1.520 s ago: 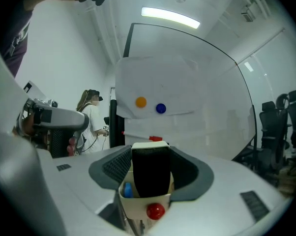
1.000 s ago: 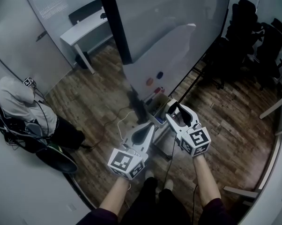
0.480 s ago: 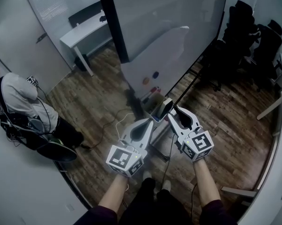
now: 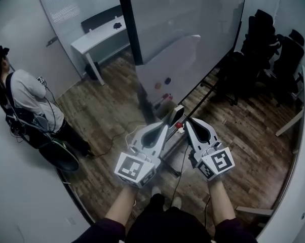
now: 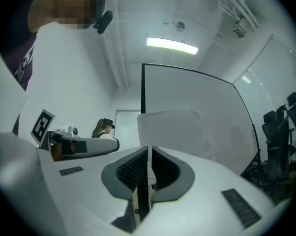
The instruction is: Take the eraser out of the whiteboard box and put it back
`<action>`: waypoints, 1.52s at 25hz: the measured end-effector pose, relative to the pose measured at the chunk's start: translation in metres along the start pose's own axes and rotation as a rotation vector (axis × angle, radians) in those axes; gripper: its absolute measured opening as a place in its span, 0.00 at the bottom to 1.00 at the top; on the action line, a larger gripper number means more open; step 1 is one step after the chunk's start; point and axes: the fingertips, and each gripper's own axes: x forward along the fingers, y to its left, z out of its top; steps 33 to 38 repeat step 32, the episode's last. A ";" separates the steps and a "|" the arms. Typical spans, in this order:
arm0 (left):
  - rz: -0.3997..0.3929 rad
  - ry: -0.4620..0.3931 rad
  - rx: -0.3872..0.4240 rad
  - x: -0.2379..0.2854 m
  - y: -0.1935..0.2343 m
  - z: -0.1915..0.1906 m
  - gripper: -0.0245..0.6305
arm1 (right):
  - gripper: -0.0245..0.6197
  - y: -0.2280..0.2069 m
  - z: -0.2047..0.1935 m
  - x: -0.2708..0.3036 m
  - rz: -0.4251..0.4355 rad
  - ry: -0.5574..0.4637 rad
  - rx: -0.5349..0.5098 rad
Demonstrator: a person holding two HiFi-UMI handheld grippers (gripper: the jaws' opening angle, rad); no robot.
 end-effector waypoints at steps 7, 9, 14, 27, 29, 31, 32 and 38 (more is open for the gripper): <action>0.008 -0.019 0.045 -0.010 -0.021 0.013 0.04 | 0.05 0.013 0.019 -0.024 0.021 -0.047 0.014; 0.010 -0.029 0.067 -0.013 -0.023 0.013 0.04 | 0.04 0.016 0.022 -0.028 0.023 -0.057 0.010; 0.023 -0.019 0.042 -0.017 -0.029 0.014 0.04 | 0.04 0.020 0.026 -0.034 0.032 -0.065 0.011; 0.029 -0.013 0.039 -0.018 -0.030 0.013 0.04 | 0.04 0.016 0.026 -0.038 0.027 -0.067 0.027; 0.029 -0.012 0.043 -0.019 -0.030 0.012 0.04 | 0.04 0.016 0.026 -0.039 0.025 -0.068 0.027; 0.027 -0.012 0.054 -0.021 -0.029 0.010 0.04 | 0.04 0.017 0.026 -0.039 0.024 -0.067 0.026; 0.027 -0.012 0.060 -0.022 -0.029 0.009 0.04 | 0.04 0.018 0.026 -0.039 0.024 -0.066 0.025; 0.027 -0.012 0.060 -0.022 -0.029 0.009 0.04 | 0.04 0.018 0.026 -0.039 0.024 -0.066 0.025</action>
